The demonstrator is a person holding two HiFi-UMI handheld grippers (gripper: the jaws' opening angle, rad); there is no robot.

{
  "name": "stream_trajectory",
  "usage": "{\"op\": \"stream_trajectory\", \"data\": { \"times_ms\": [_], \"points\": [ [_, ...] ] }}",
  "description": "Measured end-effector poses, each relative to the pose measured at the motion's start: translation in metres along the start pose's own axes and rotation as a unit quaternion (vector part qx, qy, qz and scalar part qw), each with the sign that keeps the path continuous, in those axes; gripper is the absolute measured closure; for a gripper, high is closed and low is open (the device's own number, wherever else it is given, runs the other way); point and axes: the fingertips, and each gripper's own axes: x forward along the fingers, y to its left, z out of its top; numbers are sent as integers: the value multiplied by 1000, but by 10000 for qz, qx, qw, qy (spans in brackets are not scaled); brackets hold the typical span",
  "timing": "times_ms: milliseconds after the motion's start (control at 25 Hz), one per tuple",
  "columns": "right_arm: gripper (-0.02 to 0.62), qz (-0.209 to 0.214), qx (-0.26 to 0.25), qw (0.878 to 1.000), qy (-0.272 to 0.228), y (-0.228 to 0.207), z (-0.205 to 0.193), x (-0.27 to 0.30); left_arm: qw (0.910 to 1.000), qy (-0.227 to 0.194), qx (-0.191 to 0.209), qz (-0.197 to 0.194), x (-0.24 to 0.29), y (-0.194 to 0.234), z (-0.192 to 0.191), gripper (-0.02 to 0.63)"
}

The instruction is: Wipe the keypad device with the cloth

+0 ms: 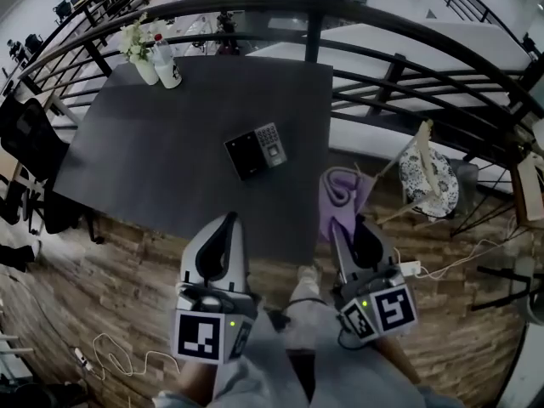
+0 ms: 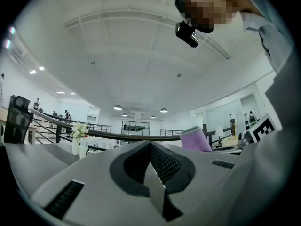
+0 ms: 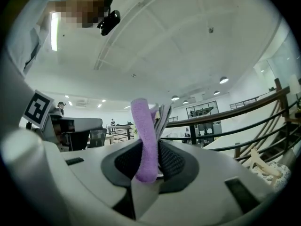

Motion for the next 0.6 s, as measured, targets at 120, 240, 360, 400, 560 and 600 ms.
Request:
{"op": "stream_trajectory", "data": {
  "times_ms": [120, 240, 360, 400, 560, 600],
  "points": [
    [497, 226, -20, 9997, 89, -16, 0, 17, 9997, 74, -20, 224, 17, -1, -5, 592],
    [497, 450, -26, 9988, 175, -34, -1, 34, 9989, 76, -29, 457, 35, -3, -8, 592],
    [497, 658, -18, 9975, 259, -50, -3, 49, 9977, 143, -27, 658, 50, -6, -14, 594],
    [497, 727, -19, 9970, 280, -55, -3, 54, 9973, 160, -34, 711, 55, -7, -16, 594],
    [497, 1011, -32, 9941, 393, -67, -8, 73, 9947, 181, -89, 1005, 71, -9, -22, 594],
    [497, 1100, -38, 9929, 442, -69, -11, 79, 9935, 207, -108, 1115, 73, -9, -23, 594]
  ]
}}
